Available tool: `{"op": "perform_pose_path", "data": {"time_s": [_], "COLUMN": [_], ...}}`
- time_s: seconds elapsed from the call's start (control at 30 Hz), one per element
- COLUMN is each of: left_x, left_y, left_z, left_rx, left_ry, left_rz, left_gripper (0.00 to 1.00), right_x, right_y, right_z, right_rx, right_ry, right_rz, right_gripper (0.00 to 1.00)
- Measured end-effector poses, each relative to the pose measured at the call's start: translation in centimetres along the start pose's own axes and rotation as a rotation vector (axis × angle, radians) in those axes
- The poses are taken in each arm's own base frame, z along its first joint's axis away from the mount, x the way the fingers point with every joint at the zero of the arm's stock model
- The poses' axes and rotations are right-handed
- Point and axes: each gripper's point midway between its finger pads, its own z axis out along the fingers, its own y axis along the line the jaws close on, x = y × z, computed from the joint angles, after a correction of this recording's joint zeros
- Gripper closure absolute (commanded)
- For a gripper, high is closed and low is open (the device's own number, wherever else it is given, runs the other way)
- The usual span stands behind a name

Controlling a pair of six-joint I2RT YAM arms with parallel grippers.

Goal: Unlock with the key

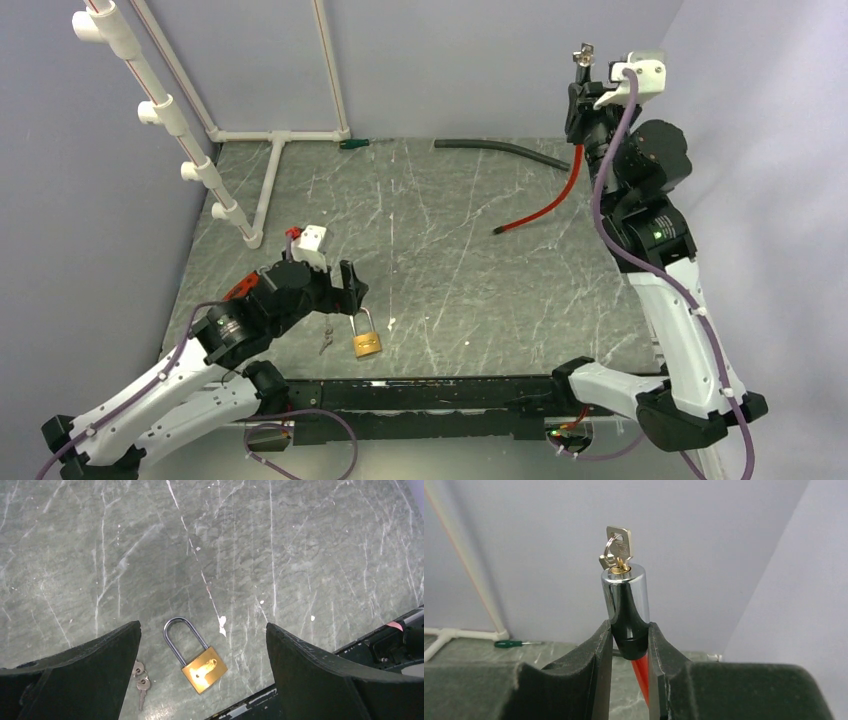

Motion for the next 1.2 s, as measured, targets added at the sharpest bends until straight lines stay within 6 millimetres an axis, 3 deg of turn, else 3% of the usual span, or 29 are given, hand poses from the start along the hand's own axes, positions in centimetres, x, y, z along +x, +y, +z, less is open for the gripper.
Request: {"op": "perform_pose_path", "data": {"time_s": [0.1, 0.17, 0.23, 0.33, 0.43, 0.5, 0.57, 0.7, 0.9, 0.93, 1.0, 1.03, 1.13, 1.2], "left_x": [-0.1, -0.4, -1.2, -3.0, -2.9, -2.1, -1.4, -1.4, -1.2, -1.2, -1.0, -1.0, -0.7, -0.3], "left_y": [-0.2, -0.4, -0.7, -1.3, -0.7, -0.1, 0.4, 0.9, 1.2, 1.2, 1.3, 1.3, 1.5, 1.6], "left_z": [-0.5, -1.1, -1.8, -2.8, -3.4, -3.8, -4.2, -4.8, -4.3, -4.2, -3.9, -3.8, -3.4, -3.1], "left_rx": [0.006, 0.000, -0.005, -0.005, -0.018, -0.019, -0.017, -0.015, -0.039, -0.043, -0.050, -0.056, -0.071, -0.081], "left_ry": [0.027, 0.055, 0.083, 0.086, 0.088, 0.085, 0.083, 0.058, 0.074, 0.080, 0.090, 0.094, 0.113, 0.133], "left_rz": [0.006, 0.012, 0.018, 0.031, 0.047, 0.051, 0.054, 0.066, 0.091, 0.093, 0.097, 0.100, 0.108, 0.121], "left_gripper": [0.01, 0.02, 0.03, 0.01, 0.01, 0.01, 0.01, 0.01, 0.01, 0.01, 0.01, 0.02, 0.02, 0.02], "right_x": [-0.8, 1.4, 4.8, 13.1, 23.8, 29.3, 32.3, 35.5, 40.0, 40.7, 42.5, 43.1, 45.3, 45.9], "right_y": [1.3, 3.7, 7.1, 13.9, 20.5, 22.9, 23.7, 25.7, 29.9, 30.7, 31.8, 32.0, 31.7, 31.3], "right_z": [-0.4, -0.3, -0.3, -0.8, -3.0, -4.9, -5.9, -5.0, 0.4, 1.2, 2.8, 3.3, 3.2, 3.0], "right_rx": [-0.086, -0.198, -0.322, -0.498, -0.652, -0.710, -0.728, -0.738, -0.725, -0.732, -0.733, -0.727, -0.694, -0.673], "right_ry": [-0.043, -0.016, 0.041, 0.203, 0.454, 0.603, 0.693, 0.771, 0.814, 0.828, 0.857, 0.866, 0.928, 0.956], "right_rz": [0.000, 0.000, 0.010, 0.008, 0.008, 0.032, 0.048, 0.096, 0.122, 0.135, 0.170, 0.183, 0.224, 0.243], "right_gripper": [1.00, 1.00, 1.00, 1.00, 1.00, 1.00, 1.00, 1.00, 0.99, 0.90, 0.61, 0.52, 0.31, 0.24]}}
